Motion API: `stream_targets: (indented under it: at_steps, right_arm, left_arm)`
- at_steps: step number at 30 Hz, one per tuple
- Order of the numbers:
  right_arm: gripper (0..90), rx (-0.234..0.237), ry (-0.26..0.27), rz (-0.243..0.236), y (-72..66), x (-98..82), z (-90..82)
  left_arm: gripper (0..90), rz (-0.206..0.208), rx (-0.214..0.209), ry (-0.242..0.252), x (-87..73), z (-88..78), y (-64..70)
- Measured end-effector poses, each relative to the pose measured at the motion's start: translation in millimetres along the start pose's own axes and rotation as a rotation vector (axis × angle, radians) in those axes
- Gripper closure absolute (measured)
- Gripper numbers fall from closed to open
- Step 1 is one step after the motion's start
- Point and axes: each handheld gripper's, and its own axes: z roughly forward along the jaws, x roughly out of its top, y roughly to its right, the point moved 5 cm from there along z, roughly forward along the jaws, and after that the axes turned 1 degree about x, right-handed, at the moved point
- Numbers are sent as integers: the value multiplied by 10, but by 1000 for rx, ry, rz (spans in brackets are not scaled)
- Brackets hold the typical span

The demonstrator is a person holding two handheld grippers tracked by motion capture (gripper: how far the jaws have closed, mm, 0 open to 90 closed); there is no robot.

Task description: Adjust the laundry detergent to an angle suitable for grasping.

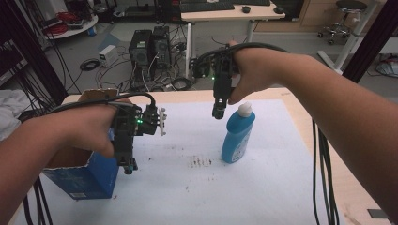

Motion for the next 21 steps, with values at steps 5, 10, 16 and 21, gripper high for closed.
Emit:
stream_targets:
  at_steps: [5, 10, 16, 21]
  right_arm:
    - [136, 0, 1, 1, 15, -10, 2]
    - [136, -4, 1, 9, 34, -44, 4]
    - [136, -3, 2, 13, 33, -74, 4]
    - [136, -1, 12, 13, 14, -134, 16]
  left_arm:
    - [40, -5, -4, 6, -11, -2, -9]
    - [40, 8, -5, 2, 6, 15, -26]
    - [40, 10, -5, 15, 41, 13, -50]
    - [40, 16, -10, 5, 46, 26, -48]
